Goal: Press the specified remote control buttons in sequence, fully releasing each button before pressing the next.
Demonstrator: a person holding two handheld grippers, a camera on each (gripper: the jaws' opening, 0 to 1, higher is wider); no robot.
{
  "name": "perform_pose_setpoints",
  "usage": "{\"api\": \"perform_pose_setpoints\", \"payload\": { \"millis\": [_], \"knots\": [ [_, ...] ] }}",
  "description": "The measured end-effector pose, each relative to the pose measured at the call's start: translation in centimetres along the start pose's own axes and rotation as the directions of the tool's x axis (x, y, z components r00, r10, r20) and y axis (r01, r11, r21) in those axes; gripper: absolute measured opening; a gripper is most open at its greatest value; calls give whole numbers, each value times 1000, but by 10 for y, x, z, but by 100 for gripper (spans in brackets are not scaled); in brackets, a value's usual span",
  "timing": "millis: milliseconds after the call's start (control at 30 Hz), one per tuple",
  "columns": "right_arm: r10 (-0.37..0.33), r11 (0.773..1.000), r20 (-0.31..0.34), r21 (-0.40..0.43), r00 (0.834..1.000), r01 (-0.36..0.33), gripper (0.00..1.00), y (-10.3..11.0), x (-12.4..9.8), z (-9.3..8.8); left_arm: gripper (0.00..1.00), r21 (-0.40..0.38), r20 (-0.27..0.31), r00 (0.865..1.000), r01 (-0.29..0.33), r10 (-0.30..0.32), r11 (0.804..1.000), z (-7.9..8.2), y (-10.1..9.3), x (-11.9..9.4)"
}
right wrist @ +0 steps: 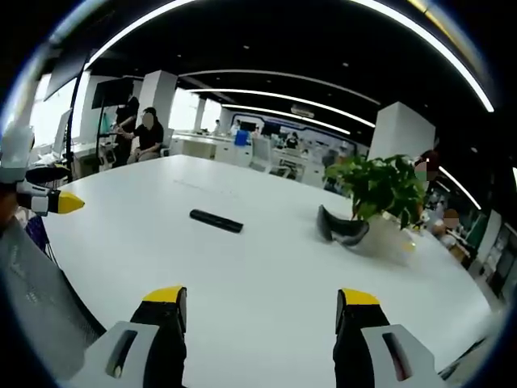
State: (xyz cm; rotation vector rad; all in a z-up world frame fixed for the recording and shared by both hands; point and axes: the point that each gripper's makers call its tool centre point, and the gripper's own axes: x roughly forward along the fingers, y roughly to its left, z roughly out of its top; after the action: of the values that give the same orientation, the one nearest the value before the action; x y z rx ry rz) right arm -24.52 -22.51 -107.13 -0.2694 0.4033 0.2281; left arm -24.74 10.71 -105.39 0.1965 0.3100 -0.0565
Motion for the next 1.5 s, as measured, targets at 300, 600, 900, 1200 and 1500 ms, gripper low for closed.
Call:
{"api": "perform_pose_setpoints", "payload": {
  "millis": [300, 600, 900, 1200, 1500],
  "knots": [
    [-2, 1000, 0, -2, 1000, 2, 75, 0, 0, 0, 87, -1, -1, 1000, 3, -3, 1000, 0, 0, 0],
    [5, 1000, -10, -9, 1000, -5, 74, 1, 1, -1, 87, 2, -3, 1000, 13, -13, 1000, -1, -2, 1],
    [6, 1000, 0, -7, 1000, -6, 73, 1, 0, 1, 87, 13, -3, 1000, 28, -28, 1000, 1, -5, 2],
    [9, 1000, 22, 11, 1000, -9, 73, 0, -2, 4, 84, -22, 81, 995, 54, -52, 998, 21, -2, 1],
    [17, 1000, 21, 11, 1000, -17, 73, 1, -2, 3, 84, 3, 124, 990, 70, -70, 998, 43, 1, 18]
  ]
}}
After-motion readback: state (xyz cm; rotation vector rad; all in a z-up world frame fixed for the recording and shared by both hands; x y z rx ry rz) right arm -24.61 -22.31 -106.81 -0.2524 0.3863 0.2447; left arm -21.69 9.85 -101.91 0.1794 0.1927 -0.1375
